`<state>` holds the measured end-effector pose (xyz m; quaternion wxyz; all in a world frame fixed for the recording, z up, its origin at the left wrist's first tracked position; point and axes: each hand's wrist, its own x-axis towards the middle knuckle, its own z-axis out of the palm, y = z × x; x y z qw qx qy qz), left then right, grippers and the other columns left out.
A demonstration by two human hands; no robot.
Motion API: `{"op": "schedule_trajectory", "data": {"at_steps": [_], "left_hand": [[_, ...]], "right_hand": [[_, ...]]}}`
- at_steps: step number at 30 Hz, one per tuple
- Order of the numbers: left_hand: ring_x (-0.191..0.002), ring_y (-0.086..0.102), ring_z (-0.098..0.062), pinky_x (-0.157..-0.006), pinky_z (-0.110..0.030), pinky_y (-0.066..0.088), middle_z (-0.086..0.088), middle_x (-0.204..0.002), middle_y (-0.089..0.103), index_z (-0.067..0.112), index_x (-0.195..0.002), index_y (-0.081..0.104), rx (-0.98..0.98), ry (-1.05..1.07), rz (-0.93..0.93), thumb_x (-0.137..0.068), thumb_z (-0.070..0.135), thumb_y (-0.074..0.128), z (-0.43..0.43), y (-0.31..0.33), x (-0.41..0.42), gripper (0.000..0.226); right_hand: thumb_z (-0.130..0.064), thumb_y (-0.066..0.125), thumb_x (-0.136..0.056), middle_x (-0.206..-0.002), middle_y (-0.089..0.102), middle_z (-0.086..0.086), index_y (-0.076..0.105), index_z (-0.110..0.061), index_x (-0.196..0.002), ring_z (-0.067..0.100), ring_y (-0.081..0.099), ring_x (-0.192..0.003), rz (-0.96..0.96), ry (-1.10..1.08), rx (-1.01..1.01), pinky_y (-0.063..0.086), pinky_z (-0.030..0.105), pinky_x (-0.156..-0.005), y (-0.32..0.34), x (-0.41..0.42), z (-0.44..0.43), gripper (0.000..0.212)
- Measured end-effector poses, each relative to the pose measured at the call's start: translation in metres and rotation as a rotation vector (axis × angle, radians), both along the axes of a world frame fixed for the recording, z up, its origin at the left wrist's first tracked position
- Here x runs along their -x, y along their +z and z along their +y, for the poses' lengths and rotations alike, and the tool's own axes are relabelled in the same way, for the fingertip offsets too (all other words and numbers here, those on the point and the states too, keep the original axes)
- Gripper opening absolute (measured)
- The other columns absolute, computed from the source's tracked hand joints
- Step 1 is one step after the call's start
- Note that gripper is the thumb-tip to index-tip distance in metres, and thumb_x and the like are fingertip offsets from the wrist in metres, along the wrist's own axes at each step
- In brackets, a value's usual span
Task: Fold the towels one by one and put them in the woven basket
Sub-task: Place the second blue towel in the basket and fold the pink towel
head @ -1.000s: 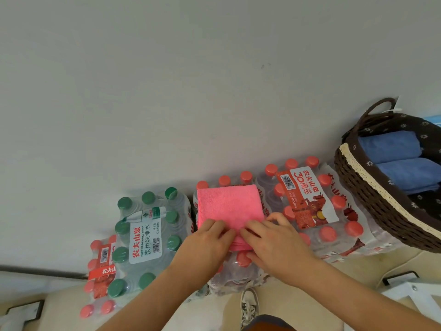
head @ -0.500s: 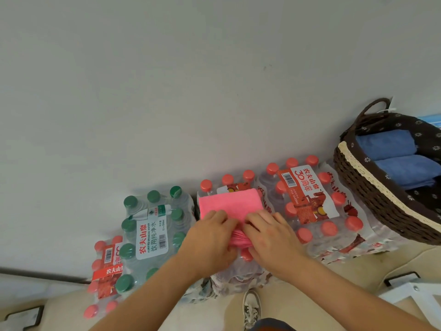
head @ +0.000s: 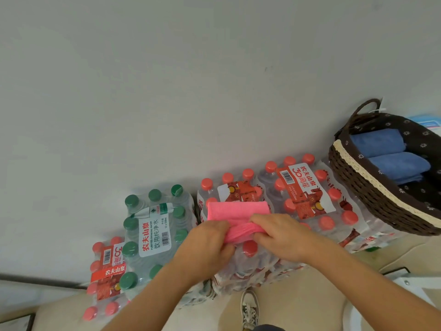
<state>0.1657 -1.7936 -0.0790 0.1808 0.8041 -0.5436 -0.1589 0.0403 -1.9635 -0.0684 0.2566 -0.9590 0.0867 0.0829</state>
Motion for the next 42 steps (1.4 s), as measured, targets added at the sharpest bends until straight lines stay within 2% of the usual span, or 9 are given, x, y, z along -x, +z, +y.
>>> {"op": "schedule_trajectory", "data": {"at_steps": [3, 7, 15, 20, 25, 30, 36, 40, 42], "left_hand": [[-0.053, 0.048, -0.01, -0.057, -0.029, 0.045, 0.001, -0.064, 0.061, 0.018, -0.08, 0.059, -0.012, 0.117, 0.142, -0.083, 0.033, 0.054, -0.01, 0.009, -0.021, 0.017], [-0.06, 0.058, -0.017, -0.059, -0.033, 0.048, -0.004, -0.069, 0.064, 0.02, -0.082, 0.064, 0.036, 0.314, 0.348, -0.086, 0.05, 0.058, -0.016, -0.001, -0.04, 0.03], [-0.063, 0.055, -0.007, -0.054, -0.018, 0.038, 0.011, -0.067, 0.061, 0.028, -0.085, 0.065, 0.053, 0.471, 0.185, -0.09, 0.042, 0.057, -0.033, -0.005, -0.034, 0.017], [-0.073, 0.059, -0.01, -0.067, -0.03, 0.049, 0.009, -0.08, 0.066, 0.024, -0.098, 0.069, 0.144, 0.55, 0.15, -0.088, 0.034, 0.061, -0.03, -0.007, -0.023, 0.016], [-0.073, 0.054, 0.003, -0.061, -0.006, 0.035, 0.022, -0.081, 0.058, 0.031, -0.106, 0.066, 0.132, 0.652, 0.233, -0.085, 0.029, 0.064, -0.032, -0.007, -0.022, 0.021], [-0.089, 0.053, -0.01, -0.077, -0.02, 0.039, 0.007, -0.103, 0.05, 0.034, -0.117, 0.061, -0.017, 0.59, 0.199, -0.087, 0.036, 0.06, -0.036, -0.007, -0.029, 0.031], [-0.084, 0.059, -0.006, -0.073, -0.026, 0.047, 0.018, -0.089, 0.061, 0.045, -0.096, 0.053, -0.169, 0.541, 0.333, -0.083, 0.035, 0.061, -0.038, 0.007, -0.038, 0.019], [-0.079, 0.061, -0.003, -0.074, -0.025, 0.052, 0.01, -0.084, 0.068, 0.041, -0.085, 0.066, -0.03, 0.53, 0.454, -0.075, 0.021, 0.067, -0.035, 0.016, -0.04, 0.023], [-0.084, 0.057, 0.001, -0.076, -0.014, 0.046, 0.017, -0.091, 0.064, 0.036, -0.096, 0.069, 0.147, 0.523, 0.257, -0.074, 0.017, 0.071, -0.032, 0.018, -0.042, 0.029]], "right_hand": [[-0.033, 0.052, -0.095, -0.076, 0.057, -0.008, 0.053, -0.017, -0.09, 0.014, 0.055, -0.072, 0.042, -0.151, -0.198, 0.042, 0.033, -0.065, -0.004, -0.004, -0.012, 0.016], [-0.038, 0.055, -0.094, -0.097, 0.068, -0.006, 0.062, -0.025, -0.111, 0.012, 0.064, -0.088, -0.035, -0.294, -0.356, 0.053, 0.036, -0.076, -0.012, -0.005, -0.022, 0.023], [-0.036, 0.063, -0.089, -0.088, 0.061, -0.008, 0.062, -0.024, -0.094, 0.004, 0.056, -0.079, -0.145, -0.392, -0.281, 0.045, 0.023, -0.067, -0.023, -0.019, -0.031, 0.013], [-0.038, 0.056, -0.092, -0.099, 0.052, -0.003, 0.056, -0.023, -0.103, 0.012, 0.05, -0.087, -0.064, -0.34, -0.163, 0.038, 0.025, -0.073, -0.024, -0.031, -0.034, 0.019], [-0.044, 0.06, -0.088, -0.095, 0.058, -0.007, 0.051, -0.029, -0.094, 0.011, 0.055, -0.086, 0.077, -0.3, -0.173, 0.039, 0.027, -0.067, -0.017, -0.046, -0.046, 0.019], [-0.056, 0.064, -0.08, -0.102, 0.051, -0.01, 0.058, -0.033, -0.111, 0.011, 0.053, -0.093, 0.211, -0.192, -0.108, 0.046, 0.031, -0.081, -0.012, -0.053, -0.061, 0.039], [-0.034, 0.073, -0.08, -0.096, 0.057, -0.019, 0.06, -0.033, -0.105, 0.003, 0.057, -0.087, 0.417, -0.017, -0.312, 0.045, 0.022, -0.074, 0.006, -0.06, -0.08, 0.028], [-0.03, 0.078, -0.074, -0.104, 0.057, -0.014, 0.062, -0.03, -0.112, 0.002, 0.056, -0.09, 0.327, -0.069, -0.32, 0.048, 0.022, -0.077, 0.014, -0.063, -0.077, 0.041], [-0.029, 0.075, -0.077, -0.099, 0.056, -0.017, 0.064, -0.033, -0.113, 0.001, 0.054, -0.089, 0.129, -0.073, -0.262, 0.047, 0.022, -0.08, 0.021, -0.062, -0.075, 0.039]]}}
